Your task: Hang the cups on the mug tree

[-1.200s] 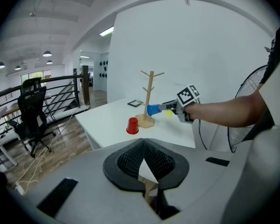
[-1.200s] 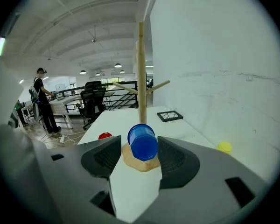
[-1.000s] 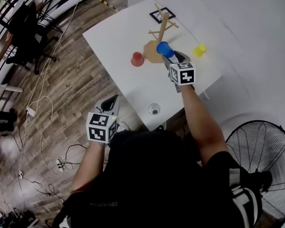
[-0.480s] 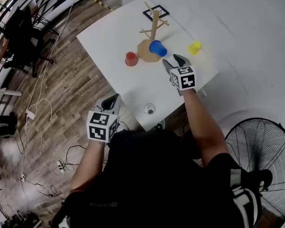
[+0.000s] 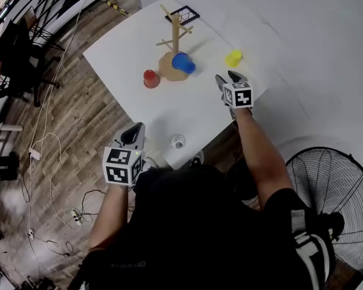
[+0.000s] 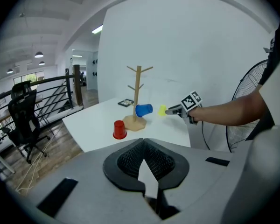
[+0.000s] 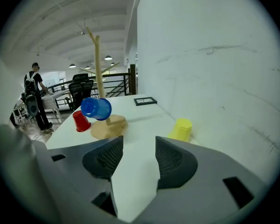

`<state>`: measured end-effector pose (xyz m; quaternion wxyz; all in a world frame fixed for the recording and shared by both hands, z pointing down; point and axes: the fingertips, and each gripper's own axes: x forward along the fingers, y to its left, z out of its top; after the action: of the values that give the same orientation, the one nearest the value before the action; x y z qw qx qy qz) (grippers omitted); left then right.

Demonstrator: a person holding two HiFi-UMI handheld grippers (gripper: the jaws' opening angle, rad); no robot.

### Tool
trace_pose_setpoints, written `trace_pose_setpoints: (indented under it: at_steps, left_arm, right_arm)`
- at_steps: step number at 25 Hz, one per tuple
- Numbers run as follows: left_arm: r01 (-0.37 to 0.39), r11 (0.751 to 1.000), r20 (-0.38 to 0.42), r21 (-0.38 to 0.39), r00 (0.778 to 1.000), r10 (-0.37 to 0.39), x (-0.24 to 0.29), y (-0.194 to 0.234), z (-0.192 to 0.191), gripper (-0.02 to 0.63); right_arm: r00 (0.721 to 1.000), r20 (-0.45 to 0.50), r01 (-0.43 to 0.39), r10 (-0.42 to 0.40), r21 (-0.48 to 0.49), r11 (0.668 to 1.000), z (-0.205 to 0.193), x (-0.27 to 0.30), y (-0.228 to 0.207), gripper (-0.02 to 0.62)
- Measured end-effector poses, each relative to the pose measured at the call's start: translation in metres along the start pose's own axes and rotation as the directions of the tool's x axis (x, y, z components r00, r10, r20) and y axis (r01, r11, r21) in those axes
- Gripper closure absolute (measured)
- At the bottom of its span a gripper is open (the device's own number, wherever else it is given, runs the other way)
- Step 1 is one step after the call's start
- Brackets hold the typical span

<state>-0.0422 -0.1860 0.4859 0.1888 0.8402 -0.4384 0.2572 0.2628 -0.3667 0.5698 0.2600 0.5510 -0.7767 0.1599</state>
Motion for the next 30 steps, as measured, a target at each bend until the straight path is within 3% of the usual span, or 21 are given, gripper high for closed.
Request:
trace_pose_setpoints:
  at_steps: [11,22,30]
  left_arm:
    - [-0.048,0.998,-0.041,-0.027,0.998,0.046,0.011,-0.006,-0.003,0.591]
    - [-0.068,0.996,-0.070,-0.053,0.995,0.065,0.020,-0.008,-0.011,0.591]
    - [-0.089,0.994,-0.085,-0.067,0.993,0.084,0.021,-0.003,-0.015,0.591]
  right_arm:
    - [0.992,-0.031,0.122,-0.122,0.010,0.992,0.001,0.030,-0.096,0.379]
    - [0.987,-0.071,0.144,-0.142,0.019,0.989,0.004,0.065,-0.127,0.362]
    - [0.985,-0.117,0.126,-0.129,-0.031,0.992,0.002,0.084,-0.136,0.360]
